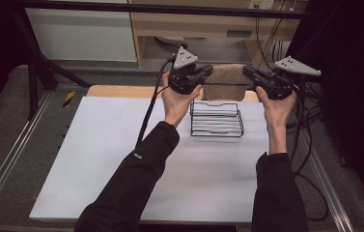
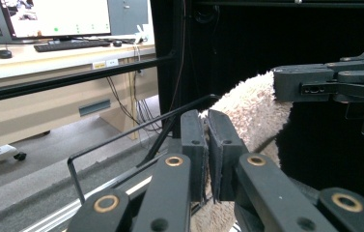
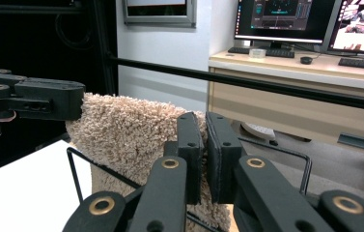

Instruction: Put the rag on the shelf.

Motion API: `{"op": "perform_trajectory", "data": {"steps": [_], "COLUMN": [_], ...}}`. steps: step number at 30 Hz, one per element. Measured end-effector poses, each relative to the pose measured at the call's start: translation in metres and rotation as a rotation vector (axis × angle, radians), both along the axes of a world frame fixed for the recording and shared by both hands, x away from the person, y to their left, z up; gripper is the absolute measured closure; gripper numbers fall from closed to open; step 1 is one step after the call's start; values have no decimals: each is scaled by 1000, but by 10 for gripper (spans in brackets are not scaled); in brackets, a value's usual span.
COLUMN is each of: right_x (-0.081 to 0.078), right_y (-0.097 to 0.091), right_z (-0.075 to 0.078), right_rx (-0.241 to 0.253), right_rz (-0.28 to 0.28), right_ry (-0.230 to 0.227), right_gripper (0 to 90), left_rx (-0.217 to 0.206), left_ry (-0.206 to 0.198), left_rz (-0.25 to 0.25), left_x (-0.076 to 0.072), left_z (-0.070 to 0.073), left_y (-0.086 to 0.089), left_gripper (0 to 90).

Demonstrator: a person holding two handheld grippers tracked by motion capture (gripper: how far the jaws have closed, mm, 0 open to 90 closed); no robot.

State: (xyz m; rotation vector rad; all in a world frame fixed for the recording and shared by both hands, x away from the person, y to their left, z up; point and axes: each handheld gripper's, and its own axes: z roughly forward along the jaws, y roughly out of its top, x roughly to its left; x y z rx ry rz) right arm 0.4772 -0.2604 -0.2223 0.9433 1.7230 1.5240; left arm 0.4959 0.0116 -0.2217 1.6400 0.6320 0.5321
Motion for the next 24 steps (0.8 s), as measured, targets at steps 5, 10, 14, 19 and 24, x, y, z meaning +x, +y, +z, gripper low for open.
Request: {"op": "perform_trajectory", "data": {"steps": [5, 10, 14, 19, 24], "right_x": [-4, -8, -13, -17, -20], "right_y": [0, -1, -1, -2, -2], "right_z": [-2, -4, -6, -10, -13], "right_rx": [-4, -16, -26, -33, -39], "right_rz": [2, 8, 16, 24, 25], "right_ry": [13, 20, 25, 50, 67], "right_gripper": [856, 855, 855, 854, 854], "left_rx": [9, 23, 30, 51, 57], "left_ry": [8, 20, 31, 48, 61], "left_rz": [-6, -12, -21, -30, -32], "left_x": [-4, -8, -12, -16, -17], "left_z": [-3, -6, -9, -13, -16], "left_y": [0, 0, 1, 0, 0], "left_gripper": [862, 860, 859, 856, 850]}}
